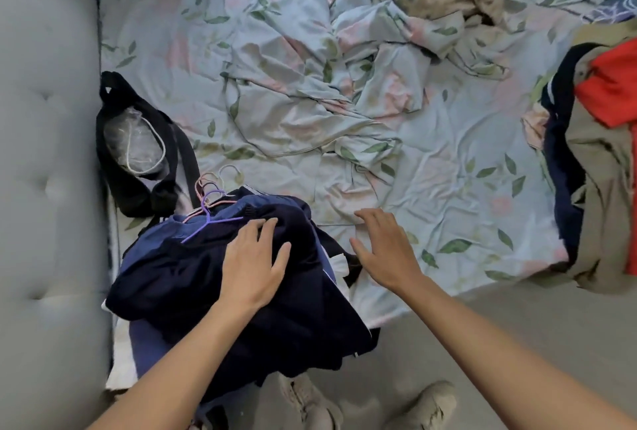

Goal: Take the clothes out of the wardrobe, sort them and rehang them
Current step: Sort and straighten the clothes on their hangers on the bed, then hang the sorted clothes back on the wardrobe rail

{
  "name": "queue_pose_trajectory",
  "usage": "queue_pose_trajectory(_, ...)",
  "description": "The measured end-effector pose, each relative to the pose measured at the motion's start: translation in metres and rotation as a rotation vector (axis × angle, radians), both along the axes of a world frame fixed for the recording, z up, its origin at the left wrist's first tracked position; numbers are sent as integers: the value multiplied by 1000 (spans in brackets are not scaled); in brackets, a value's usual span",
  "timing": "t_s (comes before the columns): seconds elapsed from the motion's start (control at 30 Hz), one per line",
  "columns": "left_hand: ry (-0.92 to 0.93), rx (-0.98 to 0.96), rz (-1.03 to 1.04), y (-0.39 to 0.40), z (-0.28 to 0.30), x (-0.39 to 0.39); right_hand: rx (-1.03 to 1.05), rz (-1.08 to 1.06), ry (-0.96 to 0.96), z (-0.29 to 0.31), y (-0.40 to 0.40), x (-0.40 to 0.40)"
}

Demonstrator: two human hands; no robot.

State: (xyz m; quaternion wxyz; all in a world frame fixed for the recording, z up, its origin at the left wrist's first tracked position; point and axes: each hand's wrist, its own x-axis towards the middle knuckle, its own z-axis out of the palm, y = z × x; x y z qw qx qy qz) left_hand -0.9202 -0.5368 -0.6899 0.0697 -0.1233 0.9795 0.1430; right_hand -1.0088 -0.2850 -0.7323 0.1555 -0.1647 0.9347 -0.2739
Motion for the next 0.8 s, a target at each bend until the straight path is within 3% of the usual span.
queue_pose_trajectory(0.23,15,-23,-158,140,33,-22,-6,-57,22,28,136,7)
queue_pose_trajectory(0.57,108,64,-343,379,94,-108,72,-355,158,127,409,-20)
queue_pose_trajectory(0.8,146,93,-422,484,90,-171,116,-439,213,129,512,-52)
